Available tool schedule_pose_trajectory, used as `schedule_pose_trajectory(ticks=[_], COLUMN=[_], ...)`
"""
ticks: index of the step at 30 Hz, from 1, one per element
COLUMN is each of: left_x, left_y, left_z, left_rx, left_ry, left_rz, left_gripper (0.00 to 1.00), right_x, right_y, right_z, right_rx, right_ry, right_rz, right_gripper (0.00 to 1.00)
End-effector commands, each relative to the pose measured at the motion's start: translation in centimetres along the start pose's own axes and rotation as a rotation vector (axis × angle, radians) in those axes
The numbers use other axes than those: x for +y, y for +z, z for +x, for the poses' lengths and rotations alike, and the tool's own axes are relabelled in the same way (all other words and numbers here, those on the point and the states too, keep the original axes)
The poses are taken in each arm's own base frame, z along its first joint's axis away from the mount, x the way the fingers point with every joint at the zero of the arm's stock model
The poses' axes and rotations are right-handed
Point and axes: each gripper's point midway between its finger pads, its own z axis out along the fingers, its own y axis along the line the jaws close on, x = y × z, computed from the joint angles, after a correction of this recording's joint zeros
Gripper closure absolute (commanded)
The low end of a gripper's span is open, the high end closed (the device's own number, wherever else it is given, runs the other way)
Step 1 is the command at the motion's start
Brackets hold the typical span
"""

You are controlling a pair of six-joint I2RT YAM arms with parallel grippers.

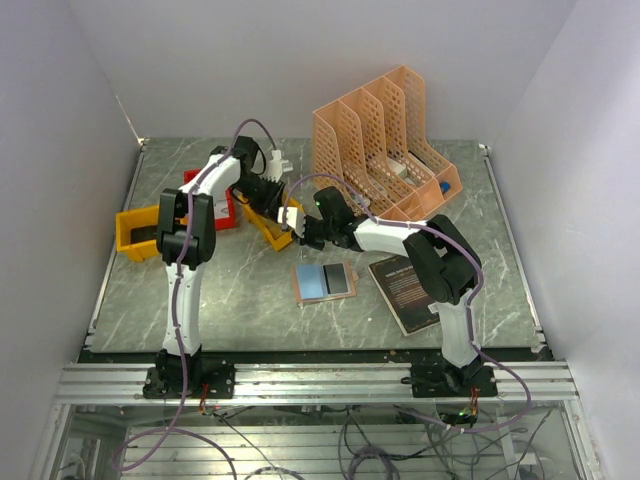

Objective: Put the credit cards into the card holder
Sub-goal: Pick up the credit card from the storage box.

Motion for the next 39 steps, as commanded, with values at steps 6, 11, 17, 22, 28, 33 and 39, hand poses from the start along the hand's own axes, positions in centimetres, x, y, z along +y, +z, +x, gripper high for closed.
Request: schedule_pose_trajectory(ticks=[6, 11, 17, 22, 28, 33, 39], left_x=[-0.7, -0.6, -0.4, -0.3, -0.3, -0.4, -0.1], left_y=[-2.5, -2.8, -3.5, -3.7, -3.8, -4.2, -4.7], left_z=[-1.7, -1.9, -2.2, -2.2, -2.2, -2.6, -2.9], left_rx=[-0.078, -0.086, -0.105, -0.108, -0.109, -0.123, -0.129], left_ry=[0.0, -0.005, -0.014, -0.021, -0.02, -0.011, -0.008], left_rz=[0.019, 0.017, 0.008, 0.003, 0.002, -0.012, -0.053], left_gripper=[0.67, 0.67, 0.67, 0.68, 0.77, 0.88, 0.93], right_x=[-1.6, -1.6, -1.5, -1.6, -1.5, -1.4, -1.4], right_y=[-1.3, -1.3, -1.3, -1.3, -1.3, -1.3, -1.3], right_z=[-2.6, -2.5, -2.6, -2.6, -2.6, -2.6, -2.7], right_rx=[-0.06, -0.058, -0.059, -0.06, -0.06, -0.06, -0.062], right_ry=[-0.032, -0.031, -0.032, -0.033, -0.032, -0.031, -0.032], right_rz=[0.042, 0.041, 0.039, 0.04, 0.037, 0.035, 0.035], right_gripper=[1.0, 1.0, 1.0, 1.0, 1.0, 1.0, 1.0])
